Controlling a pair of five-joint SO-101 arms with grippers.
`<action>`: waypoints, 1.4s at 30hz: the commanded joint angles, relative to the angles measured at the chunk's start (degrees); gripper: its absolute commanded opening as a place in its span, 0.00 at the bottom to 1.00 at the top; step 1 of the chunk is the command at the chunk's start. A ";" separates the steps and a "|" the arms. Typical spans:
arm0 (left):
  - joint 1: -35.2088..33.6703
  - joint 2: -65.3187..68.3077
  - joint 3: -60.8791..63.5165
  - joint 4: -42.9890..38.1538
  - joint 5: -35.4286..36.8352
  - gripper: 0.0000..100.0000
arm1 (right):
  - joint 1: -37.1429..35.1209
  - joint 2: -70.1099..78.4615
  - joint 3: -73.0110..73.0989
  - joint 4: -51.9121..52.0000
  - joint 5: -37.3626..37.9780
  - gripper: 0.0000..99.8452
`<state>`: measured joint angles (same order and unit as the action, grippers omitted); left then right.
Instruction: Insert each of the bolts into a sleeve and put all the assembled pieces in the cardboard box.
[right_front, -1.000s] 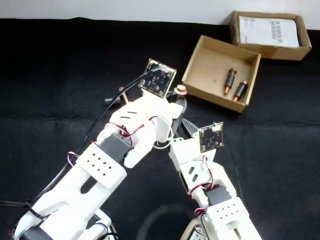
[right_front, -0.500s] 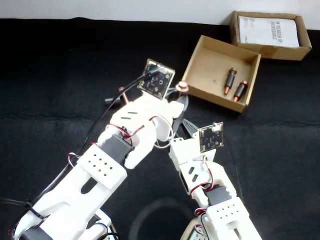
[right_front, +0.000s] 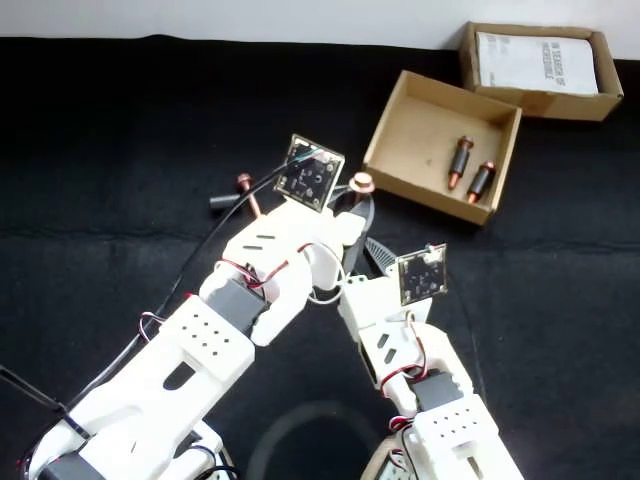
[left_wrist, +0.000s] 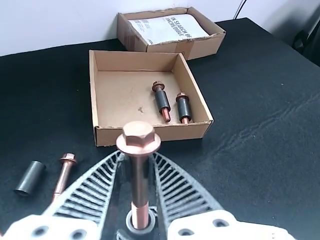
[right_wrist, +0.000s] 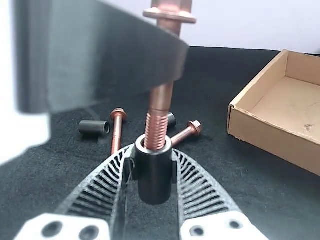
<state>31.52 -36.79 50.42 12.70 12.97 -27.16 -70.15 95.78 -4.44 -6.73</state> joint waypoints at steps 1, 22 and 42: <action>-0.48 -1.89 -0.22 -0.26 -0.26 0.01 | 1.10 -1.01 2.42 -0.75 0.53 0.01; 1.01 -1.63 2.59 15.03 0.09 0.35 | 4.79 -1.01 1.80 -0.75 0.70 0.01; -3.12 -31.87 -4.09 39.21 -0.26 0.36 | 18.95 -1.27 1.71 -0.75 0.26 0.01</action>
<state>29.49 -60.26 49.10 49.36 12.79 -12.84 -70.15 95.78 -4.35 -6.55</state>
